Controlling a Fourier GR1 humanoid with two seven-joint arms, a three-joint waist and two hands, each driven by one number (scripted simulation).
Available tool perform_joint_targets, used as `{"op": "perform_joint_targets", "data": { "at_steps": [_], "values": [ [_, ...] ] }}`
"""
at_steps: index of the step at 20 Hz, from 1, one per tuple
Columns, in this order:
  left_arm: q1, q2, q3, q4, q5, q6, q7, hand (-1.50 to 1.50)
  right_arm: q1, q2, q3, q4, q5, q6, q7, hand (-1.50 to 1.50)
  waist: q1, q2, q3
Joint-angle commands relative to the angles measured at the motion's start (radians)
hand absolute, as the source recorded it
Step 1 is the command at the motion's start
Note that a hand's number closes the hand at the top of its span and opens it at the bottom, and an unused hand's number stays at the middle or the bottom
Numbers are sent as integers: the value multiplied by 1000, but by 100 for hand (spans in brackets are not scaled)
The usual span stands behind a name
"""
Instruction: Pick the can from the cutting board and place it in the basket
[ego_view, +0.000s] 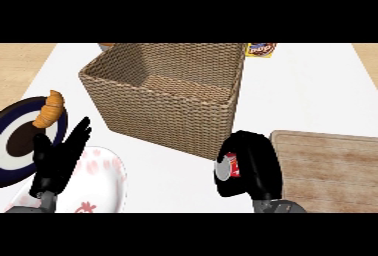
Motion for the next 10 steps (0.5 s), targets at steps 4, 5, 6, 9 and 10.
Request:
{"op": "perform_joint_targets", "data": {
  "at_steps": [4,5,6,9,10],
  "values": [
    [48,-26,-41,48,-3,0,46,0,-149,62,75,-118,60,-219,294,150,29,2,-22],
    [43,-22,-38,65,-1,-9,43,0,-160,62,91,-127,96,-231,340,150,14,4,-25],
    [48,-26,-39,56,0,-7,37,0,-182,62,91,-130,116,-232,380,150,25,2,-27],
    [48,-22,-41,65,-9,-3,39,0,-263,62,95,-157,181,-250,520,150,19,2,-28],
    [42,-16,-38,74,-4,-13,42,0,-291,63,89,-151,202,-255,558,150,15,7,-28]
  ]
}}
